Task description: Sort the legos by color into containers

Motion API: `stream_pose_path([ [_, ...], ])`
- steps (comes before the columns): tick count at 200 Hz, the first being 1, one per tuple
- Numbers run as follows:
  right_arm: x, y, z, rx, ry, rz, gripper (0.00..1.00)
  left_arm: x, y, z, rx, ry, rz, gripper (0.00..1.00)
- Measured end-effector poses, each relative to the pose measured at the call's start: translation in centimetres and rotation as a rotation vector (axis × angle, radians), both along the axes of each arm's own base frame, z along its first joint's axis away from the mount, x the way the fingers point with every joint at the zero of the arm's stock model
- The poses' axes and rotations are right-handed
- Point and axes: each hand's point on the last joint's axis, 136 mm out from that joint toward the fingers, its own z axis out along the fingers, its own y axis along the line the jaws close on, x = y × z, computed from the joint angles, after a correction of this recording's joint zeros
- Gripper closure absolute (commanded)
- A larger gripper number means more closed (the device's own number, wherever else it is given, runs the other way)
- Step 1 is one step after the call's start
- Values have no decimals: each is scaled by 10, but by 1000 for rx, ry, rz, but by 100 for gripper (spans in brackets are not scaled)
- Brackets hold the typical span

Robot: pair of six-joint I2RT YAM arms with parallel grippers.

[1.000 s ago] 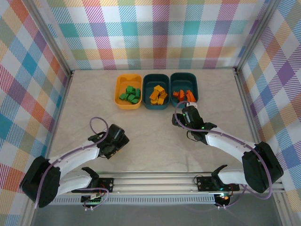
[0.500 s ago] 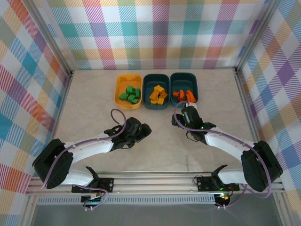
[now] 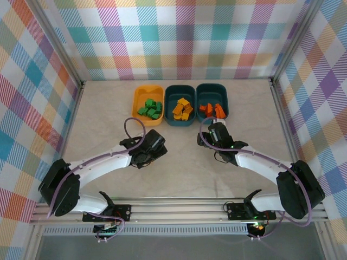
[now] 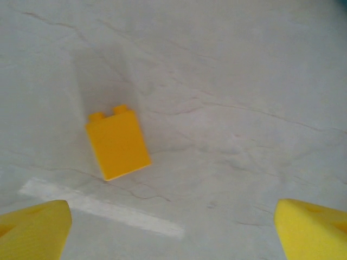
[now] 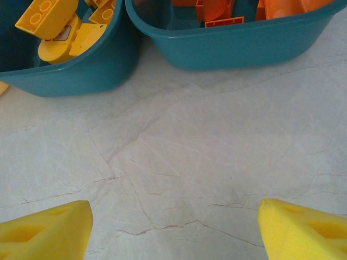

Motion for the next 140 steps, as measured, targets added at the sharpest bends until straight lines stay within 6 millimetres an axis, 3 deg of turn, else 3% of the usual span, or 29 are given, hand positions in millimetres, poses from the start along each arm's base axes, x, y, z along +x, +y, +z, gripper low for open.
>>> stream_pose_path([
  [53, 0, 0, 0, 0, 0, 0, 21, -6, 11, -46, 90, 170, 37, 18],
  [140, 0, 0, 0, 0, 0, 0, 21, 9, 20, -48, 87, 168, 99, 32],
])
